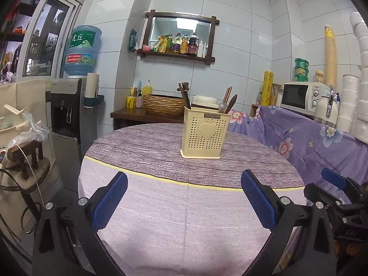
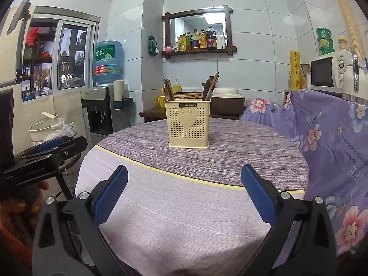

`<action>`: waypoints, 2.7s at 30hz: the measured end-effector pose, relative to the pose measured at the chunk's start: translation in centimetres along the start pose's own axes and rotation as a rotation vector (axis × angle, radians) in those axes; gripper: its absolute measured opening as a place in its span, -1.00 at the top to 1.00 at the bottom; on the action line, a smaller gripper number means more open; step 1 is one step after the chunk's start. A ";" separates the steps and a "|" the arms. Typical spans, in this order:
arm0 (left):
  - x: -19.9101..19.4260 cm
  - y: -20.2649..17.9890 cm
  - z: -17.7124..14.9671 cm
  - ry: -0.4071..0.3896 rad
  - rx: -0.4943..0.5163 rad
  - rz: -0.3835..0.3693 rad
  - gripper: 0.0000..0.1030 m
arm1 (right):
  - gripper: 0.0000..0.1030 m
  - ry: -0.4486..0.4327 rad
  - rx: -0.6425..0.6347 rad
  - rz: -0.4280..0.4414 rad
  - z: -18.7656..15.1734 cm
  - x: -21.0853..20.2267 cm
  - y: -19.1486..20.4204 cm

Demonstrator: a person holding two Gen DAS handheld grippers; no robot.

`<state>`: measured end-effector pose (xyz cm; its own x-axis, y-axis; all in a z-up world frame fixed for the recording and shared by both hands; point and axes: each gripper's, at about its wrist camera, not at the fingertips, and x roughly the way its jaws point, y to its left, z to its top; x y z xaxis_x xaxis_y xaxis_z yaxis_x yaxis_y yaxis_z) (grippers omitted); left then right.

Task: Organize utensils

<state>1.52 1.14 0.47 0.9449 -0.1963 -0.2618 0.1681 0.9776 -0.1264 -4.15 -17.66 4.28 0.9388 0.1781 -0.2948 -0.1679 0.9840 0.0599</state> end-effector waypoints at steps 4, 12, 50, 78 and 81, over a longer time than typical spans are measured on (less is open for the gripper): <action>0.0 -0.1 0.0 0.003 0.004 -0.001 -0.90 | -0.89 0.005 0.002 -0.002 -0.1 0.1 -0.1; 0.0 -0.3 -0.1 0.010 0.013 -0.006 -0.90 | -0.89 0.006 0.001 -0.003 -0.2 0.1 0.0; 0.0 -0.1 0.3 0.024 0.015 0.010 -0.90 | -0.89 0.013 0.003 -0.006 -0.3 0.4 0.2; 0.5 -0.4 0.0 0.067 0.017 0.008 -0.90 | -0.89 0.033 0.002 -0.005 -0.3 0.9 0.5; 0.5 -0.4 0.1 0.068 0.022 0.016 -0.90 | -0.89 0.034 0.002 -0.004 -0.3 1.1 0.6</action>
<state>1.94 0.61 0.46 0.9265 -0.1851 -0.3276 0.1603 0.9819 -0.1013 -3.37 -16.84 3.69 0.9285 0.1748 -0.3275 -0.1639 0.9846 0.0611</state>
